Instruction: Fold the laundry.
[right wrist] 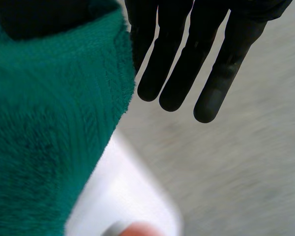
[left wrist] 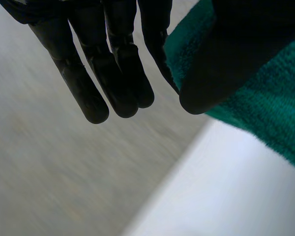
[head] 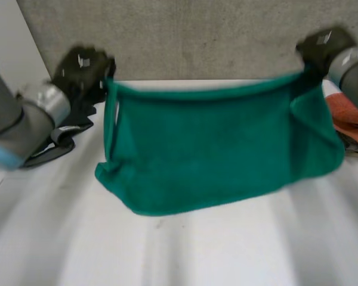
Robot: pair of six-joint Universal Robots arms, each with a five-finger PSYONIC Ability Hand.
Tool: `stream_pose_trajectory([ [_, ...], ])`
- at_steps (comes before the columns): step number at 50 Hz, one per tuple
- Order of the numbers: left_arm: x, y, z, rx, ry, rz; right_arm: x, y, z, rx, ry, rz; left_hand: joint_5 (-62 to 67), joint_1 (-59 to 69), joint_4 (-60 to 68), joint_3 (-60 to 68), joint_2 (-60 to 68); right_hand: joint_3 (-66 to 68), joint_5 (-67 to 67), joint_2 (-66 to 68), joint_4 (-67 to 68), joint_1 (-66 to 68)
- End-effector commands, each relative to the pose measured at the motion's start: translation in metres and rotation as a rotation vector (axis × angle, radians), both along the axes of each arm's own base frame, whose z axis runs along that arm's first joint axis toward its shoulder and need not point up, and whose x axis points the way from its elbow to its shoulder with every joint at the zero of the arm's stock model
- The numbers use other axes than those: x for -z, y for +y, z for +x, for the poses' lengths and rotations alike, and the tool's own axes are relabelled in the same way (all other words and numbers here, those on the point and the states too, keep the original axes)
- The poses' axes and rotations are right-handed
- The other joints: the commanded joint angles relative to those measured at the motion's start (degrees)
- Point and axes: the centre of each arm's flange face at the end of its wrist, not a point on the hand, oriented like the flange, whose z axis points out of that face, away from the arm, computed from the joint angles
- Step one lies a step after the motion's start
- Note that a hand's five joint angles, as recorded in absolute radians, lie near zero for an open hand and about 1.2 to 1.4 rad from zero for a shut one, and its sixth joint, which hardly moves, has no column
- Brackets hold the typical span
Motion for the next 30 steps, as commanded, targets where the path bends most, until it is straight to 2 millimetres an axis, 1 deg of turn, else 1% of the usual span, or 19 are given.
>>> stream_pose_trajectory([
  [1,-0.108,-0.023,-0.007,-0.008,0.127,-0.424,-0.088,-0.012,-0.001,0.043,-0.258,-0.420,14.1,14.3,11.2,11.6,11.4,12.1,14.1,12.7,11.4,15.5],
  [3,-0.119,-0.025,-0.003,-0.015,0.161,-0.475,-0.100,-0.007,-0.002,0.043,-0.269,-0.454,14.1,14.3,11.2,11.6,11.4,12.1,14.1,12.7,11.4,15.5],
  [6,-0.125,-0.030,0.004,-0.035,0.226,-0.501,-0.097,0.001,-0.003,0.037,-0.259,-0.420,14.1,14.3,11.2,11.6,11.4,12.1,14.1,12.7,11.4,15.5],
  [7,-0.124,-0.031,0.005,-0.038,0.235,-0.498,-0.092,0.002,-0.002,0.036,-0.253,-0.394,14.1,14.3,11.2,11.6,11.4,12.1,14.1,12.7,11.4,15.5],
  [9,-0.109,-0.033,0.007,-0.043,0.232,-0.449,-0.073,0.006,0.001,0.026,-0.230,-0.315,14.1,14.3,11.2,11.6,11.4,12.1,14.1,12.7,11.4,15.5],
  [10,-0.103,-0.033,0.008,-0.044,0.226,-0.430,-0.059,0.009,0.003,0.013,-0.214,-0.255,14.1,14.3,11.2,11.6,11.4,12.1,14.1,12.7,11.4,15.5],
  [13,-0.081,-0.031,0.013,-0.060,0.203,-0.359,-0.035,0.014,0.006,-0.004,-0.189,-0.161,14.1,14.3,11.2,11.6,11.4,12.1,14.1,12.7,11.4,15.5],
  [14,-0.066,-0.028,0.015,-0.064,0.191,-0.310,-0.016,0.016,0.006,-0.008,-0.170,-0.090,14.1,14.3,11.2,11.6,11.4,12.1,14.1,12.7,11.4,15.5],
  [16,-0.046,-0.024,0.015,-0.064,0.176,-0.250,0.003,0.020,0.007,-0.010,-0.152,-0.016,14.1,14.3,11.2,11.6,11.4,12.1,14.1,12.7,11.4,15.5],
  [17,-0.036,-0.021,0.015,-0.063,0.168,-0.219,0.021,0.025,0.006,-0.010,-0.134,0.050,14.1,14.3,11.2,11.6,11.4,12.1,14.1,12.7,11.4,15.5],
  [18,-0.015,-0.014,0.015,-0.052,0.145,-0.159,0.030,0.027,0.005,-0.009,-0.126,0.085,14.1,14.3,11.2,11.6,11.4,12.1,14.1,12.7,11.4,15.5],
  [20,0.007,-0.006,0.015,-0.035,0.115,-0.097,0.048,0.033,0.006,-0.015,-0.109,0.154,14.1,14.3,11.2,11.6,11.4,12.1,14.1,12.7,11.4,15.5],
  [21,0.019,-0.001,0.016,-0.028,0.099,-0.064,0.067,0.039,0.008,-0.022,-0.095,0.218,14.1,14.3,11.2,11.6,11.4,12.1,14.1,12.7,11.4,15.5],
  [22,0.043,0.009,0.018,-0.017,0.060,-0.001,0.077,0.043,0.008,-0.028,-0.085,0.251,14.1,14.3,11.2,11.6,11.4,12.1,14.1,12.7,11.4,15.5],
  [24,0.068,0.020,0.022,-0.015,0.011,0.057,0.096,0.051,0.011,-0.043,-0.067,0.312,14.1,14.3,11.2,11.6,11.4,12.1,14.1,12.7,11.4,15.5],
  [25,0.077,0.025,0.023,-0.013,-0.011,0.075,0.115,0.057,0.012,-0.054,-0.053,0.373,14.1,14.3,11.2,11.6,11.4,12.1,14.1,12.7,11.4,15.5],
  [26,0.096,0.037,0.028,-0.015,-0.064,0.115,0.123,0.061,0.013,-0.060,-0.046,0.399,14.1,14.3,11.2,11.6,11.4,12.1,14.1,12.7,11.4,15.5],
  [29,0.119,0.052,0.033,-0.020,-0.147,0.153,0.144,0.071,0.012,-0.072,-0.032,0.470,14.1,14.3,11.2,11.6,11.4,12.1,14.1,12.7,11.4,15.5],
  [30,0.129,0.060,0.038,-0.027,-0.198,0.166,0.147,0.073,0.012,-0.075,-0.030,0.481,14.1,14.3,11.2,11.6,11.4,12.1,14.1,12.7,11.4,15.5],
])
